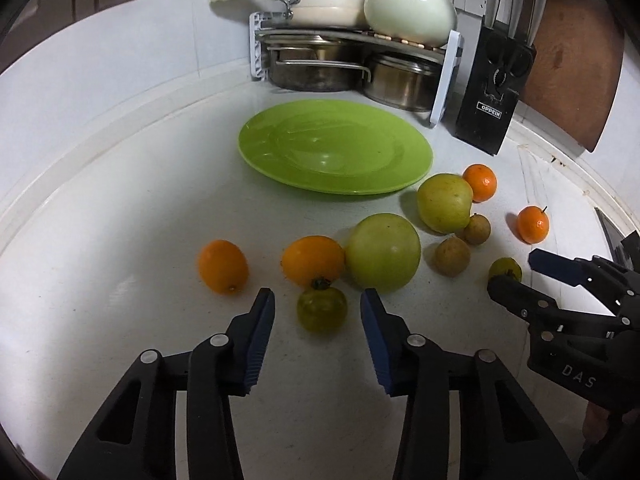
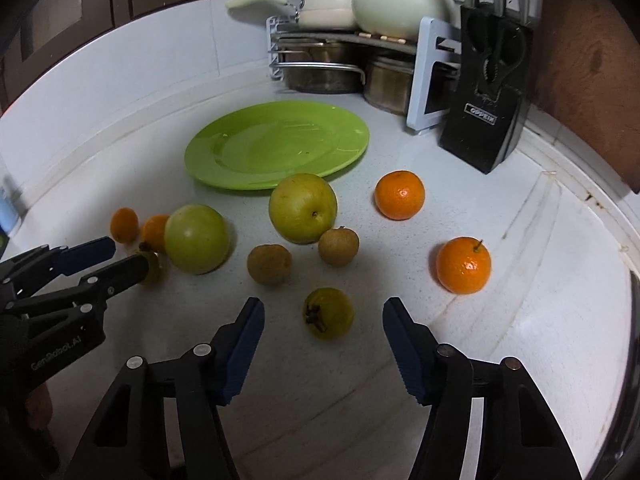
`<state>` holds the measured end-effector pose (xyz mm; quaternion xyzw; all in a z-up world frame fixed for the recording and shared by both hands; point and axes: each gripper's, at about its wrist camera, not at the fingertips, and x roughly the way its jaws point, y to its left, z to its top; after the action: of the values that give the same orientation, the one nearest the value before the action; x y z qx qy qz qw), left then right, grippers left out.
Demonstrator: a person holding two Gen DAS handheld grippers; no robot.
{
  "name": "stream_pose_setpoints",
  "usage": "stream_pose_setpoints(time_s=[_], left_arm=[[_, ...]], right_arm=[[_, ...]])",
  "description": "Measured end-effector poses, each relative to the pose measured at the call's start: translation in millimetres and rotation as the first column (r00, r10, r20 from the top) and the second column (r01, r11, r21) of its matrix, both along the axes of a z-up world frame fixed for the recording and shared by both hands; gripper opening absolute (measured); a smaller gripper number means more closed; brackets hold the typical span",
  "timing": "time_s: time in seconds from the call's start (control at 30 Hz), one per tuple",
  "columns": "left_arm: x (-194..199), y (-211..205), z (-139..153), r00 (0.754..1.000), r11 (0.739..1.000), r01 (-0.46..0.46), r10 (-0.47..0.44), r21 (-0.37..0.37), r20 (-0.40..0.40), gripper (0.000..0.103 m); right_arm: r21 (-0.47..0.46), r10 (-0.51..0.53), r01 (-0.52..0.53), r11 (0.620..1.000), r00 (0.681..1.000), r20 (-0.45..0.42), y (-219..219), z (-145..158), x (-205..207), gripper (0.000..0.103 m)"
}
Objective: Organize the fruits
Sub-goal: 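Grasp the green tomato with the left tool while the right tool grasps a small green fruit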
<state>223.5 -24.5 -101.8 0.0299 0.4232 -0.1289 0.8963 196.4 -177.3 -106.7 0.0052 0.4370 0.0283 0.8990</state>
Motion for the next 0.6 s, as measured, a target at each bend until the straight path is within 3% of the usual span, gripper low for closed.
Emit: stream_pose_setpoints(time_s=[0.43,0.6], left_arm=[[5.7,-6.2,-8.0,1.000,1.000,-0.006,0.007,0.015,-0.029,0.029],[4.4,-5.5,-7.4,0.999,1.000,-0.015,0.015,0.007,-0.032,0.029]], right_arm=[[0.058,0.036,-0.034,0.998,0.998,-0.046,-3.4,-8.7,7.3,0.031],[0.060,0.034,-0.031,0.998,0.999,-0.042,-2.6,-7.0,6.1,0.030]])
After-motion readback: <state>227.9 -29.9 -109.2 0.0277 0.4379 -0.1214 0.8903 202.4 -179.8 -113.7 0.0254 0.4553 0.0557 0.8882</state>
